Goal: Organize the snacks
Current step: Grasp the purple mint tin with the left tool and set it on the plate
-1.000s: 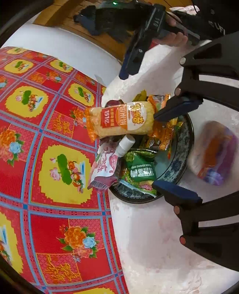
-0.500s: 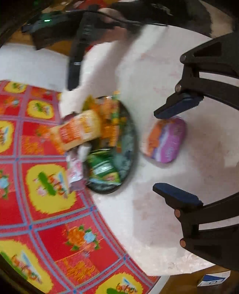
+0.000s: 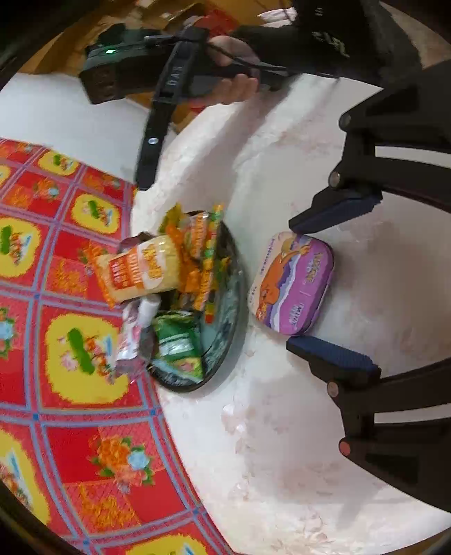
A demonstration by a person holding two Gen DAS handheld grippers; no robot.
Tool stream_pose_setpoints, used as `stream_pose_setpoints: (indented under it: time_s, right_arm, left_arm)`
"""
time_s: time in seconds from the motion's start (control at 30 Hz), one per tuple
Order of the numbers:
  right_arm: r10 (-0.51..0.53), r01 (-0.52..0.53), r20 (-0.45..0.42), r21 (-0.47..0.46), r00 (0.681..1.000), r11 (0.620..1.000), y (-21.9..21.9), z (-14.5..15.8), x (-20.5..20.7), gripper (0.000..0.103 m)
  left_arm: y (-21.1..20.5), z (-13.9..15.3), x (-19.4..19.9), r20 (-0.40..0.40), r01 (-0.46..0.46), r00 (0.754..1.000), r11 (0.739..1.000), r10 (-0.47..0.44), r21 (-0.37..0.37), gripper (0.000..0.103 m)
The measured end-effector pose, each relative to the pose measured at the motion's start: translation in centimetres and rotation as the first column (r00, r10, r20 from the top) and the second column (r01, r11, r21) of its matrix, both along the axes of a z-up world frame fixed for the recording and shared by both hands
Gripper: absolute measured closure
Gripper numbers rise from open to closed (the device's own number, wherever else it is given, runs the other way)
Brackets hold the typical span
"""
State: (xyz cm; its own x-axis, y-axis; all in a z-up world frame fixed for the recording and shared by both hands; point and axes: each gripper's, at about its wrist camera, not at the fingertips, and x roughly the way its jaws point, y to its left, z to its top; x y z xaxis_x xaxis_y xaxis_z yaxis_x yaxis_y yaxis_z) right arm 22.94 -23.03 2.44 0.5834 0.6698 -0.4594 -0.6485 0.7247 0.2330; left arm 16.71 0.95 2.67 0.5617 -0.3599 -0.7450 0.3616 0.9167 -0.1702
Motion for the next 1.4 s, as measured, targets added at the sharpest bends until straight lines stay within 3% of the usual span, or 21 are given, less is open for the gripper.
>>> stream_pose_setpoints:
  time_s: [0.17,0.33,0.5,0.77,0.9,1.13,1.4]
  right_arm:
    - [-0.003,0.003,-0.010,-0.003,1.000,1.000,0.0,-0.1,0.0,0.052]
    - [0.000,0.000,-0.004,-0.001,1.000,1.000,0.1,-0.1,-0.3,0.052]
    - [-0.001,0.001,-0.011,0.001,1.000,1.000,0.0,-0.1,-0.2,0.052]
    - [0.003,-0.003,-0.024,0.005,1.000,1.000,0.2,0.0,-0.3,0.052]
    - [0.005,-0.005,-0.016,0.008,1.000,1.000,0.2,0.1,-0.5,0.052]
    - [-0.001,0.002,-0.045,0.013,0.999,1.000,0.1,-0.2,-0.1,0.052]
    - [0.018,-0.018,-0.040,0.015,0.999,1.000,0.2,-0.1,-0.3,0.052]
  left_arm:
    - [1.7,2.3,-0.4,0.111,-0.084,0.989,0.992,0.093,-0.089,0.039]
    - [3.2,3.4,2.2,0.137,-0.148,0.975,0.973,0.173,-0.176,0.039]
    - [2.9,3.1,4.8,0.093,-0.139,0.984,0.983,0.151,-0.119,0.039]
    - [2.0,3.1,4.2,0.002,-0.068,0.998,0.997,0.068,0.048,0.039]
    - [1.2,2.2,5.2,-0.031,-0.053,0.998,0.995,0.056,0.088,0.039]
    - [0.5,1.9,7.0,-0.033,-0.048,0.998,0.997,0.050,0.066,0.038]
    - [1.6,0.2,5.9,-0.046,-0.075,0.996,0.997,0.076,0.037,0.034]
